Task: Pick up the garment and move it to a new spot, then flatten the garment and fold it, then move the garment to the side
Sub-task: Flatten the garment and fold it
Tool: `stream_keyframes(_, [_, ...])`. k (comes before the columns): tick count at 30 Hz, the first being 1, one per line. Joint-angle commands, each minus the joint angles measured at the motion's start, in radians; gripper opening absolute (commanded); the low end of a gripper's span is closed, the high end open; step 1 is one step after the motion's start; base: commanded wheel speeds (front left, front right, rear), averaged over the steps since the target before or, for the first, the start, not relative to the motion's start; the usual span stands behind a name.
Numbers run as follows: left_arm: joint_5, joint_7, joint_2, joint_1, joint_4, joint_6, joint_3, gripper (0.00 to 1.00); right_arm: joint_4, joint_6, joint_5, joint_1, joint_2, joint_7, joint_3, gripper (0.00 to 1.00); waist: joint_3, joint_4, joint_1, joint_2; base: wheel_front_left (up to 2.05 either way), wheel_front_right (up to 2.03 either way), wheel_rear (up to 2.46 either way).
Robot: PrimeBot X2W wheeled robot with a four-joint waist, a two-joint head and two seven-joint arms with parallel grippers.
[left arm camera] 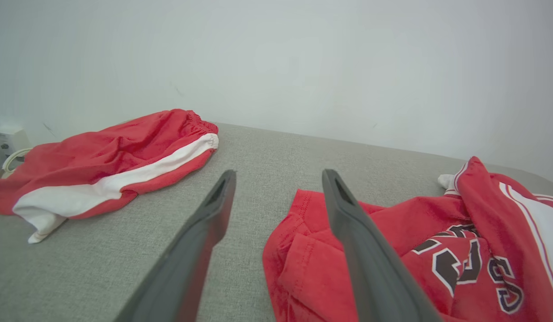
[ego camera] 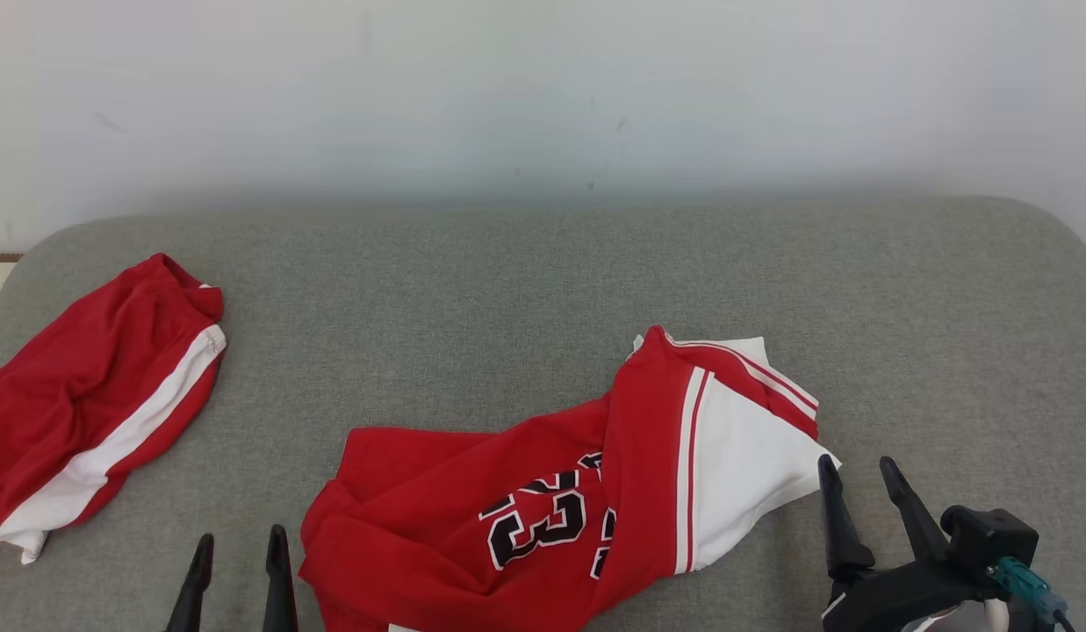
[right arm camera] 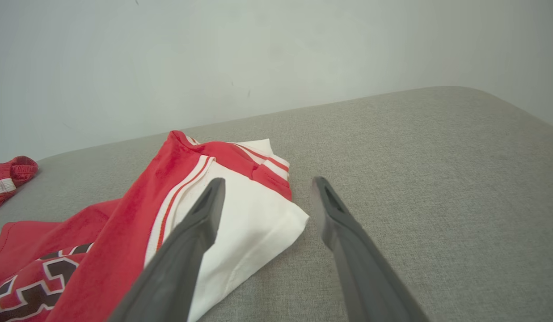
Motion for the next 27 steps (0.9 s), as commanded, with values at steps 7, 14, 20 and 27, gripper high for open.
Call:
stream_keyframes(7, [0.045,-0.004,-0.026,0.034,-0.024,-0.019,0.048,1.00,-0.004,0.000,-0.005,0.003,-0.007,0.020,-0.016,1.00,0.001,0.012,0.0001,0.0000,0.00,0.00,0.00])
stream_keyframes(14, [0.064,-0.004,-0.048,0.029,-0.019,-0.043,0.062,1.00,0.018,0.000,0.010,-0.089,-0.040,0.073,0.035,1.00,0.007,0.021,0.0001,0.0000,0.00,0.00,0.00])
stream_keyframes(20, [0.072,-0.004,-0.065,0.012,-0.006,-0.063,0.058,1.00,0.127,0.000,0.046,-0.180,-0.074,0.136,0.056,1.00,0.017,0.049,0.0001,0.0000,0.00,0.00,0.00])
stream_keyframes(27, [0.080,-0.004,-0.077,0.010,-0.006,-0.073,0.067,1.00,0.214,0.000,0.065,-0.181,-0.102,0.153,0.031,1.00,0.028,0.069,0.0001,0.0000,0.00,0.00,0.00])
